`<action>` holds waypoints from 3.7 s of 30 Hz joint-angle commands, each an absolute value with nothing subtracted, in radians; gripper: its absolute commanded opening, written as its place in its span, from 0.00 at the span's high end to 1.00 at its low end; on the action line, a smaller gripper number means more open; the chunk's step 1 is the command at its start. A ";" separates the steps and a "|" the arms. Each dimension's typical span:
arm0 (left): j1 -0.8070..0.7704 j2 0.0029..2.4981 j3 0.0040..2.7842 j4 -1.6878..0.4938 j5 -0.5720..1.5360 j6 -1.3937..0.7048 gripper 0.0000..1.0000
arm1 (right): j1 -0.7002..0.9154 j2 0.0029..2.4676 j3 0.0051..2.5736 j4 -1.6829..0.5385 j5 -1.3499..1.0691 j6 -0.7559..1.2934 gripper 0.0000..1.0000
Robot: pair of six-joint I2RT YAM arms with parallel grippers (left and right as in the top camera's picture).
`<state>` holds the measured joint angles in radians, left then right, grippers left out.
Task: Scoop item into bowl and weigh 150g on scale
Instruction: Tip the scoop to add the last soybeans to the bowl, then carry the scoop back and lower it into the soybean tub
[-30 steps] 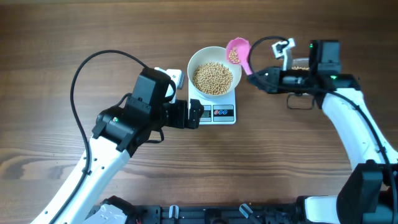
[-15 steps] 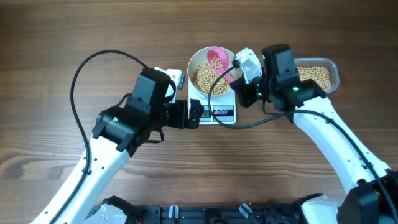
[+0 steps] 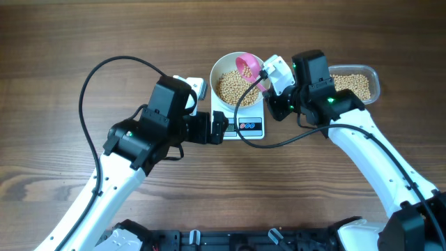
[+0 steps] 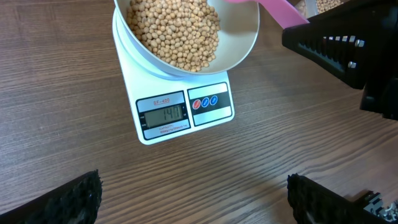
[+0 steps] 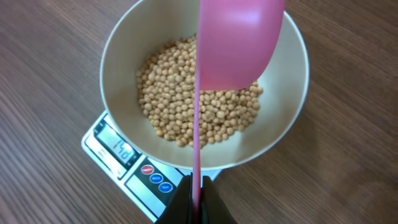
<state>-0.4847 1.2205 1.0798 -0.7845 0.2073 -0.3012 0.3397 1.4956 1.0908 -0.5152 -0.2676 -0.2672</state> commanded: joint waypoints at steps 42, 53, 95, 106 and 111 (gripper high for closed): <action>-0.489 1.224 1.096 -0.782 0.212 -0.296 0.00 | 0.179 1.417 1.115 -0.459 -0.455 0.081 0.96; -0.489 1.224 1.096 -0.782 0.212 -0.296 0.00 | -0.365 1.370 1.115 -0.581 -0.674 0.156 0.96; -0.489 1.224 1.096 -0.782 0.212 -0.296 0.00 | -0.416 1.361 1.118 -0.672 -0.514 0.344 0.00; -0.489 1.224 1.096 -0.782 0.212 -0.296 0.00 | -0.416 1.065 1.118 -0.920 -0.385 0.288 0.00; -0.489 1.224 1.096 -0.782 0.212 -0.296 0.00 | -0.416 0.983 1.118 -1.043 -0.381 0.292 0.00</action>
<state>-0.4847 1.2205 1.0798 -0.7837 0.2073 -0.3012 -0.4141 1.0069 1.0966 -1.0161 -0.3988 0.3088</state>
